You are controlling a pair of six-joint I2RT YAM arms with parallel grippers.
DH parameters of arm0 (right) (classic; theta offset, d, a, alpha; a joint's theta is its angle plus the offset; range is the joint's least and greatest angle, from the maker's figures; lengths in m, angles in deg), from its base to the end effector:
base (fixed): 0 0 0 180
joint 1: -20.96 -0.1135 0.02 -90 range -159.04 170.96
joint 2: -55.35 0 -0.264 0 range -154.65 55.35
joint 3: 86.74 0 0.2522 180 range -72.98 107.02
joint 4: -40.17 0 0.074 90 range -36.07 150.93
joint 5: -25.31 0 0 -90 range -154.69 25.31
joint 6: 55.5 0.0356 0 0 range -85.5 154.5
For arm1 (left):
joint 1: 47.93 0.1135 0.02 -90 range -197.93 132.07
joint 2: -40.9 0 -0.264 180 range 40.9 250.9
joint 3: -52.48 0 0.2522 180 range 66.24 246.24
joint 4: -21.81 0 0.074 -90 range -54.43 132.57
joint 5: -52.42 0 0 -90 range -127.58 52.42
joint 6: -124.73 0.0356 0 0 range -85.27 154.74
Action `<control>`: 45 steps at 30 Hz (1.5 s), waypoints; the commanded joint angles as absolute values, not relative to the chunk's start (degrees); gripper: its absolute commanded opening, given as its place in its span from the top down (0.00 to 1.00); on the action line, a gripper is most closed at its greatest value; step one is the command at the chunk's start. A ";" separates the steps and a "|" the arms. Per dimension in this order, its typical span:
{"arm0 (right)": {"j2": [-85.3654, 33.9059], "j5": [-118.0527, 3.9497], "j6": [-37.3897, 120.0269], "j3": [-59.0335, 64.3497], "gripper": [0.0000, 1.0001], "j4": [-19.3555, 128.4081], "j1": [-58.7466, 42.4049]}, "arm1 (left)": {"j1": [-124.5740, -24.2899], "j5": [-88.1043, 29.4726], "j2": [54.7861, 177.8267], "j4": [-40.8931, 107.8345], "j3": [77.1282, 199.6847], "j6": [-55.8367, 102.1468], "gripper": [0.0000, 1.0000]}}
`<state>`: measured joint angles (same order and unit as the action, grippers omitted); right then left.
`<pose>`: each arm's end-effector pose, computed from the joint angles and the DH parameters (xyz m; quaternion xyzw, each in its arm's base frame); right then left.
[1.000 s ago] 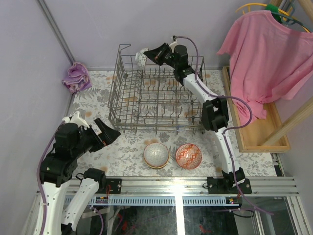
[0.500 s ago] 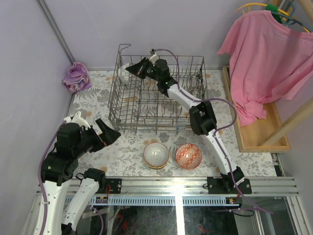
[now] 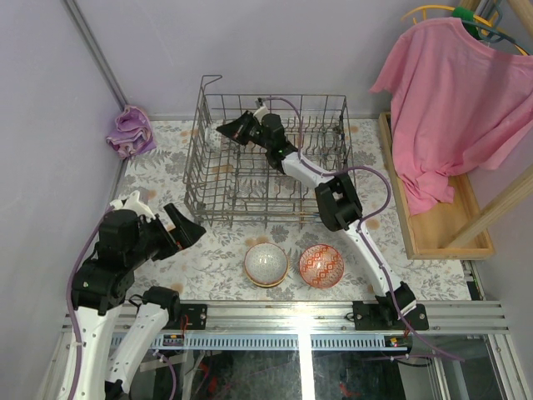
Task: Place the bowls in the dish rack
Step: Turn the bowl upside down on the dish rack.
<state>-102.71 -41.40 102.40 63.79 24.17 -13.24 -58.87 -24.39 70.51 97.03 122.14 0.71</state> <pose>0.5052 0.3604 0.1948 0.0391 0.6564 0.6598 0.3638 0.0695 -0.0217 0.3436 -0.1246 0.8746 -0.2691 0.3836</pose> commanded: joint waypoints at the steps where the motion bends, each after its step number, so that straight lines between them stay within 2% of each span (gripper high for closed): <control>1: -101.61 -42.71 102.46 68.47 1.00 15.03 -12.33 | -59.14 -20.83 70.14 98.50 121.40 1.86 0.00; 8: -103.32 -43.61 106.75 68.22 1.00 8.92 -11.09 | -59.18 -20.70 69.97 98.12 120.14 1.27 0.00; 19: -105.07 -44.78 104.83 69.53 0.97 13.18 -10.77 | -59.17 -20.68 70.15 97.98 119.70 1.07 0.00; 28: -102.16 -44.50 104.93 61.60 0.95 10.05 -10.67 | -59.16 -20.66 69.95 97.81 119.36 1.07 0.00; 45: -96.56 -43.27 100.33 55.12 0.79 14.52 -10.00 | -59.23 -20.30 69.49 97.17 118.63 0.77 0.00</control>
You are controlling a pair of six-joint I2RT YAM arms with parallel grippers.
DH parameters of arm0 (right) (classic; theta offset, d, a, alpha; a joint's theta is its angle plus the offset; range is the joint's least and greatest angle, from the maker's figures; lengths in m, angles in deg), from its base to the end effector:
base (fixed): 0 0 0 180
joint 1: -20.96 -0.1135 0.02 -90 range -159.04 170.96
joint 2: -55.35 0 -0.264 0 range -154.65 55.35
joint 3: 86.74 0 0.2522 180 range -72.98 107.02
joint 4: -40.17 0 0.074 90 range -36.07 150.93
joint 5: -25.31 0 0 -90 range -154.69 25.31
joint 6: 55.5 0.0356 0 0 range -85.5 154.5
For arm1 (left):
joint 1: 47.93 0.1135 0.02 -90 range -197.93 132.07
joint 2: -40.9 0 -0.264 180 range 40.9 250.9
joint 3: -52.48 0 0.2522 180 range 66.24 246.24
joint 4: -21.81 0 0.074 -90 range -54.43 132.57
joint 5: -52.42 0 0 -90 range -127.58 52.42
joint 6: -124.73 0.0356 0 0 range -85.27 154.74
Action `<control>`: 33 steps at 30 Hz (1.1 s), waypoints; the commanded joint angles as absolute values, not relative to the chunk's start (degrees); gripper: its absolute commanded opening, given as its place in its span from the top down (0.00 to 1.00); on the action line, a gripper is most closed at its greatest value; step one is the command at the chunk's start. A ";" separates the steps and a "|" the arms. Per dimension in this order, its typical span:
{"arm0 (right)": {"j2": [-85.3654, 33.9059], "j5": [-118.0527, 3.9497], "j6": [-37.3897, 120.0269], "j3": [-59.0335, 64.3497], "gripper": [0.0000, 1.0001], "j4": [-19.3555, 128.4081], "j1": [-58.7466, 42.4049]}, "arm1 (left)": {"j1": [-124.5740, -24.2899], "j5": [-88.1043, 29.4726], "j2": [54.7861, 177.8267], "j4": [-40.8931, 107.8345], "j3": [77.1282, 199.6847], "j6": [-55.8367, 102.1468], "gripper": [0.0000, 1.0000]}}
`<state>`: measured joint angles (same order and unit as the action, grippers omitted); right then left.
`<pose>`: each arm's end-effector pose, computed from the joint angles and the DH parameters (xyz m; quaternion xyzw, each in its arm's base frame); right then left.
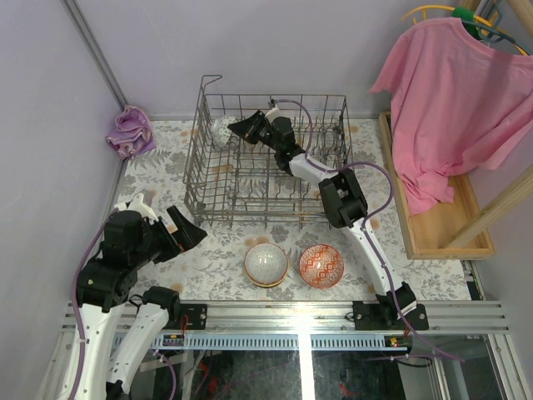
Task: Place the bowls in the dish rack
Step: Turn the bowl upside down on the dish rack.
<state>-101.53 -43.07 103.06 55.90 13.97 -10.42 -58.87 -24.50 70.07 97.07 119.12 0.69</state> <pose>0.5157 0.3299 0.1773 0.0590 0.6326 0.6603 0.4004 0.0726 -0.0222 0.3290 -0.1295 0.8841 -0.2617 0.3648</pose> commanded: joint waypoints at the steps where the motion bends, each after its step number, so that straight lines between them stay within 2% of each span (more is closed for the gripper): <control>1: -96.41 -43.25 100.26 54.79 0.78 14.65 -9.92 | -59.18 -20.29 69.54 97.13 118.57 0.73 0.00; 10: -95.32 -43.81 98.43 53.94 0.76 17.67 -9.46 | -59.17 -20.17 69.73 96.78 118.10 0.81 0.00; 16: -93.96 -44.76 96.38 53.24 0.64 20.84 -9.28 | -59.17 -20.18 69.76 96.70 118.01 0.81 0.00; 22: -93.26 -45.22 94.98 53.90 0.62 23.07 -8.96 | -59.18 -20.22 69.58 96.75 117.85 0.72 0.00; 27: -91.35 -45.24 93.22 53.59 0.46 24.68 -8.37 | -59.18 -20.29 69.22 96.99 117.77 0.72 0.00; 33: -88.63 -44.68 89.05 54.75 0.40 28.13 -8.22 | -59.14 -20.16 69.24 97.14 118.04 0.72 0.00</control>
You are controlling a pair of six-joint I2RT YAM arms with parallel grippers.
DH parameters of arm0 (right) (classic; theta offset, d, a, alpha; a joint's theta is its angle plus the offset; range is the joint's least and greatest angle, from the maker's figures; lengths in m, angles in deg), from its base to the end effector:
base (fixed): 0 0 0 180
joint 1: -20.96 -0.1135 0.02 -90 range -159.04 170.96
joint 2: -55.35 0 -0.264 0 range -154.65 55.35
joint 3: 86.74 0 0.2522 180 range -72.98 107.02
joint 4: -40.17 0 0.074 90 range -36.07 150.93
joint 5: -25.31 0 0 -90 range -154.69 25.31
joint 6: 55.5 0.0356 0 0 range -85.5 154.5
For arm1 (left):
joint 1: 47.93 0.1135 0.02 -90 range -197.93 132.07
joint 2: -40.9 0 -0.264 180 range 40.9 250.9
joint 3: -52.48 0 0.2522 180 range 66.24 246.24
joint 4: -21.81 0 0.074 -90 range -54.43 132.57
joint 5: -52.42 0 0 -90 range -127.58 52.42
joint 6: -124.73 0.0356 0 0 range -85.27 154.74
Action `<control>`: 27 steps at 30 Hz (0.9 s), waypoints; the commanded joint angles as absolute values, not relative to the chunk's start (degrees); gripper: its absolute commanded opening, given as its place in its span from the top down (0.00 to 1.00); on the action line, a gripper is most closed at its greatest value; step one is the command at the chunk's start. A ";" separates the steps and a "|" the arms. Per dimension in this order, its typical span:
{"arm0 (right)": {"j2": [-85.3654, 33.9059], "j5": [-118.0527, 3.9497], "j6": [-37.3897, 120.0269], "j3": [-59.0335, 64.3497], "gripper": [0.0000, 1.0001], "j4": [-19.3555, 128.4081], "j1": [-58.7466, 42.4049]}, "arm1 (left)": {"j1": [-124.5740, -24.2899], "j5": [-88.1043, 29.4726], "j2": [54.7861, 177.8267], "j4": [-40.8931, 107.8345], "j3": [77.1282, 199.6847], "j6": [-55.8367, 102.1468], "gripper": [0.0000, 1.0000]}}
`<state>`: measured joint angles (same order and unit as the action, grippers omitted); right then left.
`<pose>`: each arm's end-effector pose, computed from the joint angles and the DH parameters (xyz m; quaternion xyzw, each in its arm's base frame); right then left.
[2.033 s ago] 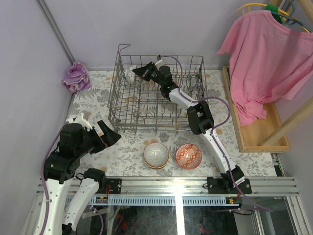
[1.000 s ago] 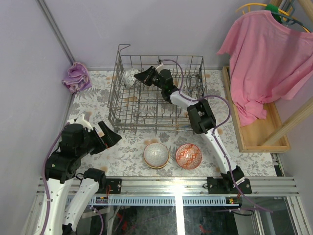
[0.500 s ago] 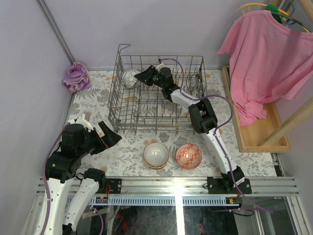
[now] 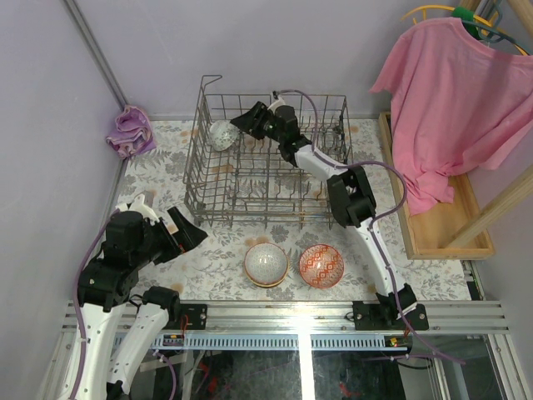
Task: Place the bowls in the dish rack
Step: Turn the bowl upside down on the dish rack.
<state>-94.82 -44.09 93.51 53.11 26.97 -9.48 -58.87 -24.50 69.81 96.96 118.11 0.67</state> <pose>0.5147 0.3170 0.2050 0.0417 0.6890 0.5893 0.4199 0.0733 -0.0224 0.3244 -0.1307 0.8864 -0.2601 0.3600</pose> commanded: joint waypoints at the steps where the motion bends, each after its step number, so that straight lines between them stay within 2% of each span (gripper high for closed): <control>1: -88.17 -44.66 88.43 54.85 0.37 28.67 -8.22 | -59.15 -20.11 69.32 97.19 118.14 0.72 0.00; 9: -83.66 -43.37 83.44 55.33 0.29 32.75 -8.28 | -59.17 -20.35 69.18 97.83 118.90 0.87 0.00; 13: -79.12 -41.99 80.39 53.76 0.17 35.85 -8.22 | -59.18 -20.55 69.26 98.23 119.77 1.20 0.00; 16: -75.06 -40.48 78.32 51.87 0.12 39.26 -8.25 | -59.18 -21.04 69.46 98.54 120.85 1.42 0.00; 17: -73.70 -39.48 77.67 51.29 0.02 41.44 -8.17 | -59.18 -21.38 69.60 98.70 121.37 1.54 0.00; 18: -72.40 -38.45 77.50 50.64 0.00 42.88 -7.99 | -59.14 -21.84 69.72 98.87 121.95 1.59 0.00; 27: -57.02 -26.47 86.62 37.87 0.00 54.79 -2.78 | -59.17 -24.65 69.90 101.32 127.03 2.46 0.00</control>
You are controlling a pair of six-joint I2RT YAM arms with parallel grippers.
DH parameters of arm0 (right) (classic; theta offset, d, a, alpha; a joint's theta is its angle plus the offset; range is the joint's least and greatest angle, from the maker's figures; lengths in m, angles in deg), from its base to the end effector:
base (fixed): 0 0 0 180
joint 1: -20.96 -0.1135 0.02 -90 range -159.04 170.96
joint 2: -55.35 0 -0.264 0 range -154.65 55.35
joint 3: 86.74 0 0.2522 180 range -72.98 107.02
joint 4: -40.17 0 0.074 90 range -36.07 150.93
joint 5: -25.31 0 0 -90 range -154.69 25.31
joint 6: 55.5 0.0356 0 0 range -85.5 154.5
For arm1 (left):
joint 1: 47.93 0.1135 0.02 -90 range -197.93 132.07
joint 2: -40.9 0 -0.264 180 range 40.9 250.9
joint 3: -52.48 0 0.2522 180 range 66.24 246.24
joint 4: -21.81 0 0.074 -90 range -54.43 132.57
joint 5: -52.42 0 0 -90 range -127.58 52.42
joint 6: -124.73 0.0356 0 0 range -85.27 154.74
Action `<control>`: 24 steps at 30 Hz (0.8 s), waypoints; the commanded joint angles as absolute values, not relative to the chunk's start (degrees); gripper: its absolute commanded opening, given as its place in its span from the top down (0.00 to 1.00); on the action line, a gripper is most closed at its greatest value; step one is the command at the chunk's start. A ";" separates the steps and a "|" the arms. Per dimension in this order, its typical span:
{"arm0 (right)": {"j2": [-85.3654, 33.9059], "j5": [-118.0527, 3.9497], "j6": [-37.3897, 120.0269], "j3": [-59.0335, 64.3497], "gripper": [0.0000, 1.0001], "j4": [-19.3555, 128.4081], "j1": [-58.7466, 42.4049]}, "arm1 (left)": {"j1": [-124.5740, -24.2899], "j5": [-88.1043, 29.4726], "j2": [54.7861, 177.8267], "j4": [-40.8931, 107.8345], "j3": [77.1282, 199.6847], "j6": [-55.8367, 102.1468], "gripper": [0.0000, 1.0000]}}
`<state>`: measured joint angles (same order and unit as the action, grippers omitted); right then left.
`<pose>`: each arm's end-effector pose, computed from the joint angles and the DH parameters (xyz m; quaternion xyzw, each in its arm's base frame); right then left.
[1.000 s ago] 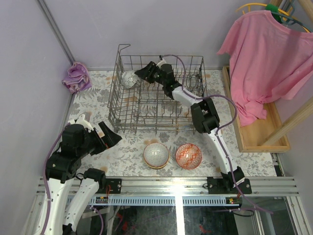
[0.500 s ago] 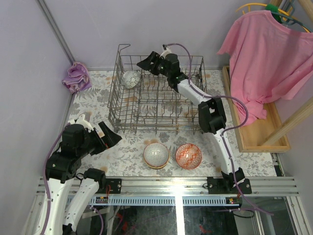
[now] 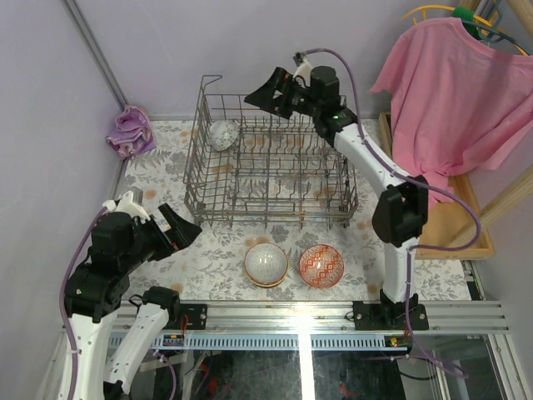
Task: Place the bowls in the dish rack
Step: Turn the bowl upside down on the dish rack.
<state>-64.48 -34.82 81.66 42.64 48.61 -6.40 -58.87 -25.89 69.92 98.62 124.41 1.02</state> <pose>0.4403 0.2478 0.3864 -0.0649 0.6981 0.5613 0.4398 0.0617 -0.0193 0.3526 -0.1264 0.8701 -0.2608 0.3986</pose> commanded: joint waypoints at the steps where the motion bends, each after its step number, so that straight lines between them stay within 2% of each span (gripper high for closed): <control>1: -54.97 -25.47 87.27 35.96 0.00 56.74 -2.12 | -59.19 -24.99 69.75 101.50 127.39 2.48 0.00; 6: -41.17 -27.31 85.53 22.60 0.01 65.04 0.29 | -59.18 -25.54 69.95 102.11 128.52 2.01 0.00; 11: -21.31 -23.38 89.42 -0.58 0.01 51.05 5.19 | -59.17 -24.51 70.17 101.78 128.90 1.29 0.00; 13: -14.43 -21.79 89.59 -5.80 0.01 50.33 6.95 | -59.16 -24.35 69.88 101.96 129.83 1.34 0.00; 21: 0.46 -15.20 83.47 -12.60 0.00 61.14 7.33 | -59.18 -24.59 68.22 104.43 130.78 1.20 0.01; 24: 1.83 -11.51 80.44 -12.75 0.01 68.48 7.11 | -59.18 -23.32 67.29 104.35 130.05 0.11 0.00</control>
<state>0.30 -18.65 84.13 -12.14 59.67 7.46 -58.87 -27.42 68.84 102.60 130.20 0.89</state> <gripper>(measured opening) 0.993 0.995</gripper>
